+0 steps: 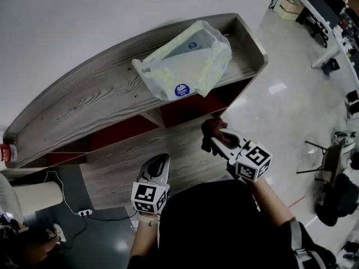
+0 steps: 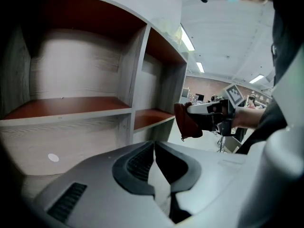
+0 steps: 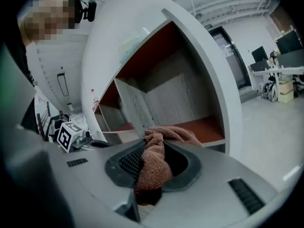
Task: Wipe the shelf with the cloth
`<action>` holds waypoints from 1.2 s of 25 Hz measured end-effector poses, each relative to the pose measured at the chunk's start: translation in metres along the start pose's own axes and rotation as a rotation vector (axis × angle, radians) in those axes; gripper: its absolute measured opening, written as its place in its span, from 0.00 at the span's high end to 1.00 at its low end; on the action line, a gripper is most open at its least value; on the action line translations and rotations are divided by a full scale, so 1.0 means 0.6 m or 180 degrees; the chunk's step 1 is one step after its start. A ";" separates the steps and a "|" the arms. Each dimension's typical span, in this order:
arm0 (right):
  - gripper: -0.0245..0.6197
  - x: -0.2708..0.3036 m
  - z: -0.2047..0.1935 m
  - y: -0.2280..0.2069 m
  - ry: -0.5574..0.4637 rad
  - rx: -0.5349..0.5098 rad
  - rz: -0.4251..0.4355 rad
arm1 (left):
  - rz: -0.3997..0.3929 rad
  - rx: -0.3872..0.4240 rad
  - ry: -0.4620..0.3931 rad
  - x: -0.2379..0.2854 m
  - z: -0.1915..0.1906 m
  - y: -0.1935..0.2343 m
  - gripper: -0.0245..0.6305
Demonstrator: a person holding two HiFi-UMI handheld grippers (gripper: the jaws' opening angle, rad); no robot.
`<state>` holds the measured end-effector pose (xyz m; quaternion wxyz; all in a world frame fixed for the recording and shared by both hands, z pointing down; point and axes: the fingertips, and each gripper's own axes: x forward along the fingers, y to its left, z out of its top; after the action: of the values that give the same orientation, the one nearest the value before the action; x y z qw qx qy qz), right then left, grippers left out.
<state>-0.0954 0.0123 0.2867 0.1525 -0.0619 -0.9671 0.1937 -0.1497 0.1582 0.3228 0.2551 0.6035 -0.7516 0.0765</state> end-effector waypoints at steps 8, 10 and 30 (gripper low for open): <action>0.87 -0.026 0.026 0.020 -0.0143 -0.0152 -0.0119 | -0.0094 0.0066 -0.0326 -0.010 0.053 -0.028 0.95; 0.87 -0.026 0.030 0.025 -0.0224 -0.0126 -0.0102 | -0.0098 0.0074 -0.0364 -0.012 0.059 -0.029 0.95; 0.88 -0.056 -0.005 0.040 -0.0184 -0.0141 -0.0345 | -0.0198 0.0082 -0.0304 -0.036 0.038 -0.047 0.95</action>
<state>-0.0609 0.0296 0.2706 0.1334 -0.0072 -0.9771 0.1654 -0.1269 0.1601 0.2873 0.2135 0.6328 -0.7427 0.0492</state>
